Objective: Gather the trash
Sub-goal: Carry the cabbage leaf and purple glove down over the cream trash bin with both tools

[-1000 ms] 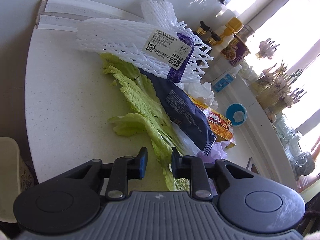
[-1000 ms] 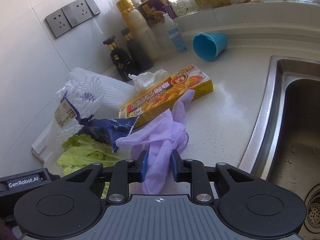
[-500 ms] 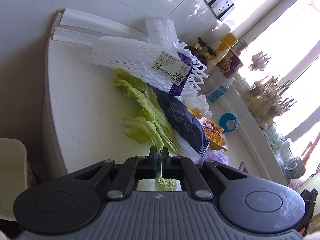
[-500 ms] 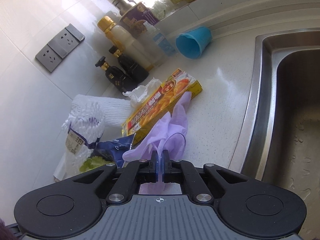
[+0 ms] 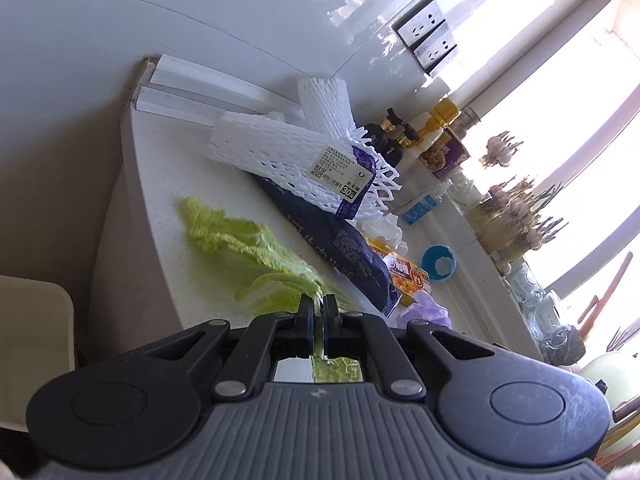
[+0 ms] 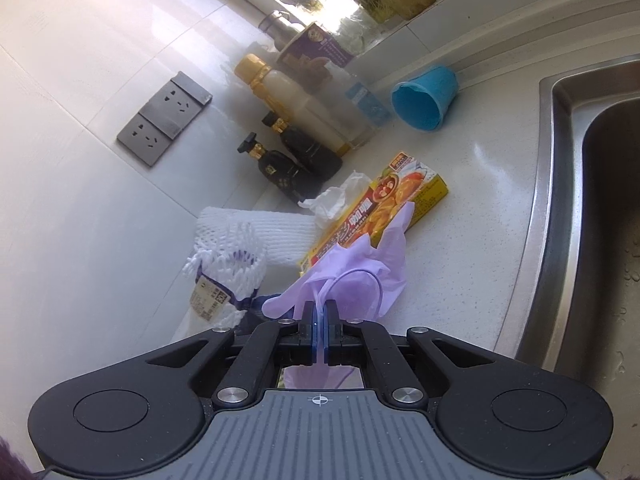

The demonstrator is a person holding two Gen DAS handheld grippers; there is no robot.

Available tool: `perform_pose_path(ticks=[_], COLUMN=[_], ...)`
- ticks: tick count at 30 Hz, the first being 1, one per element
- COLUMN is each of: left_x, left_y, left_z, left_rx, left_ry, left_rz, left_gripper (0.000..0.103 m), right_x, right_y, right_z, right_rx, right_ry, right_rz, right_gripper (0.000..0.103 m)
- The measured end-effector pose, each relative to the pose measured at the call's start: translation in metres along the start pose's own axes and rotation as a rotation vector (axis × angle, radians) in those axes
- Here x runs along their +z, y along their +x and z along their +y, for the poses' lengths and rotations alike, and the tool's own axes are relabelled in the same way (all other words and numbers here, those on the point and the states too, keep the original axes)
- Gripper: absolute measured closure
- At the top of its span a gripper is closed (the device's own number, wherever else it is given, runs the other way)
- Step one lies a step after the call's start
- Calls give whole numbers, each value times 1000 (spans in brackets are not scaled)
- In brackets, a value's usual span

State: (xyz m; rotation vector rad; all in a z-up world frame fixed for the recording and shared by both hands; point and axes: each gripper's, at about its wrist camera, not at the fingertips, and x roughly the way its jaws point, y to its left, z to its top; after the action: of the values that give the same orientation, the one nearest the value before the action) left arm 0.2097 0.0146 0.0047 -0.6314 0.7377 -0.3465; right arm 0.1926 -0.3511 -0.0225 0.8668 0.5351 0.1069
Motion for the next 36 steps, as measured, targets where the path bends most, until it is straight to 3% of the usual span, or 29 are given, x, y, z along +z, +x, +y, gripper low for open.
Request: perform_pose_path(ticks=[8, 19, 28, 36], left_x=[11, 54, 57, 56], left_y=[-21, -30, -32, -41], left_z=[0, -75, -114, -115], left_rx=[-7, -73, -102, -111], left_ry=[-4, 151, 237, 235], left_rz=[-27, -99, -142, -153], left_gripper=[100, 100, 100, 100], right_x=[-4, -3, 2, 4], right_y=[-2, -12, -19, -23], right_z=[9, 9, 3, 5], right_rx=[100, 122, 139, 160], right_ry=[-5, 1, 34, 37], right_rz=[9, -29, -53, -61], right_gripper=[101, 101, 101, 101])
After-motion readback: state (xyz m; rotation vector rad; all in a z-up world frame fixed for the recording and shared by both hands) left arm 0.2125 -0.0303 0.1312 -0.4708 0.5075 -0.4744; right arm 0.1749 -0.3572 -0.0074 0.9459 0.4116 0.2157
